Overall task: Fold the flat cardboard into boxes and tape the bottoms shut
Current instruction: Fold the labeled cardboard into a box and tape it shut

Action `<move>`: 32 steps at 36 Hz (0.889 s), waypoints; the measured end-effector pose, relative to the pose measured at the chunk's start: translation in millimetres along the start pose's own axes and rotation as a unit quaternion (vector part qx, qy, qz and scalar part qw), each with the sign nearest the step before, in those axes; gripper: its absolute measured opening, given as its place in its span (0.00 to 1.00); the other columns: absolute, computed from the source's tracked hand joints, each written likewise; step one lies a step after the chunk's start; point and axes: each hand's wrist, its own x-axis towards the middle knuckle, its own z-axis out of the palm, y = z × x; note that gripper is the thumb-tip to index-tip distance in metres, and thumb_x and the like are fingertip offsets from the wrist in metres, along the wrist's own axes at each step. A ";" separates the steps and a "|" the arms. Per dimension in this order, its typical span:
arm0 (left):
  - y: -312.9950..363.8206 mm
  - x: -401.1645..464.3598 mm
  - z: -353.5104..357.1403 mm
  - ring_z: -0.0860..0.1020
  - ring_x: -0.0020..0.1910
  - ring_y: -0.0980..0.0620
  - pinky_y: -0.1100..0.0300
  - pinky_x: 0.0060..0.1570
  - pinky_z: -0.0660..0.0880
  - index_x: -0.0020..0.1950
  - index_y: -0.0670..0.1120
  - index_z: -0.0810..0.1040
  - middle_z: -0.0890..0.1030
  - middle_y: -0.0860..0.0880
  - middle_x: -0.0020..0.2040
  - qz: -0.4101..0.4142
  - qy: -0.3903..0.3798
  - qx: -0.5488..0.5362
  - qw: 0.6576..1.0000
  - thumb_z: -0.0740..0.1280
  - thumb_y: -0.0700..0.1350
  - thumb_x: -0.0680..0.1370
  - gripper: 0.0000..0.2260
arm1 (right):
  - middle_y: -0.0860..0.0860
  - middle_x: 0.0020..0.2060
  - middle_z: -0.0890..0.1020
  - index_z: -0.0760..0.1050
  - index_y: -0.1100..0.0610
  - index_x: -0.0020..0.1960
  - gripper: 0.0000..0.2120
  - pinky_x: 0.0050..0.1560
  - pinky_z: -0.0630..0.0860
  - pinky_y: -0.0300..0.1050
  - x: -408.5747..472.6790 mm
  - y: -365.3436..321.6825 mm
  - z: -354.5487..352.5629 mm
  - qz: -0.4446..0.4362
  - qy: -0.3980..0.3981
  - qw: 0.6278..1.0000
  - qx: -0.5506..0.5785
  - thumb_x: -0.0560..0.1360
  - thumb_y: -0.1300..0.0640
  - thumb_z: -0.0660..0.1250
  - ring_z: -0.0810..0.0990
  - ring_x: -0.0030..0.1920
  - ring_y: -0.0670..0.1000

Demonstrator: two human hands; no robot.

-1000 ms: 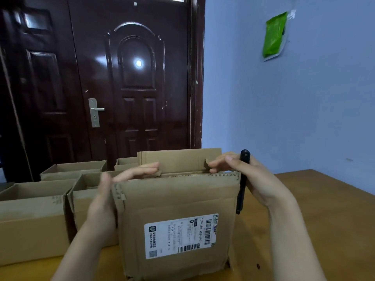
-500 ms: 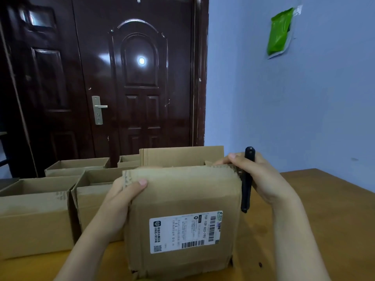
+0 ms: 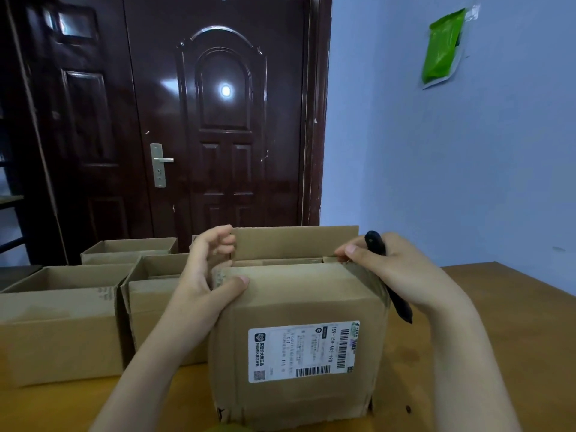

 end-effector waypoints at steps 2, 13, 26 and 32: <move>0.5 -0.3 1.2 0.66 0.62 0.69 0.74 0.54 0.68 0.64 0.65 0.63 0.65 0.61 0.64 0.009 0.009 0.042 0.999 0.72 0.46 0.70 0.29 | 0.42 0.47 0.83 0.82 0.49 0.48 0.10 0.47 0.71 0.34 1.4 0.8 1.2 -0.011 0.035 0.999 0.016 0.78 0.52 0.62 0.79 0.50 0.39; 3.0 -3.0 4.9 0.61 0.59 0.79 0.75 0.57 0.65 0.73 0.69 0.44 0.52 0.66 0.74 -0.092 -0.037 -0.008 0.995 0.67 0.43 0.76 0.39 | 0.37 0.66 0.70 0.66 0.44 0.71 0.21 0.60 0.62 0.33 10.1 11.0 7.2 -0.034 0.124 0.989 0.068 0.80 0.55 0.61 0.66 0.64 0.37; 5.1 3.5 -7.1 0.67 0.59 0.68 0.68 0.56 0.64 0.49 0.58 0.80 0.76 0.66 0.52 -0.024 -0.083 0.176 0.981 0.67 0.45 0.77 0.07 | 0.48 0.46 0.84 0.81 0.53 0.43 0.10 0.49 0.72 0.38 8.6 7.9 5.3 0.043 0.053 0.998 -0.018 0.78 0.56 0.62 0.80 0.50 0.48; 7.8 2.8 -8.8 0.69 0.60 0.66 0.59 0.63 0.65 0.47 0.57 0.82 0.77 0.65 0.53 -0.042 -0.080 0.190 0.978 0.67 0.47 0.76 0.06 | 0.51 0.51 0.81 0.79 0.56 0.50 0.07 0.56 0.74 0.49 8.7 8.1 7.1 0.057 -0.014 0.995 -0.081 0.78 0.56 0.63 0.78 0.53 0.52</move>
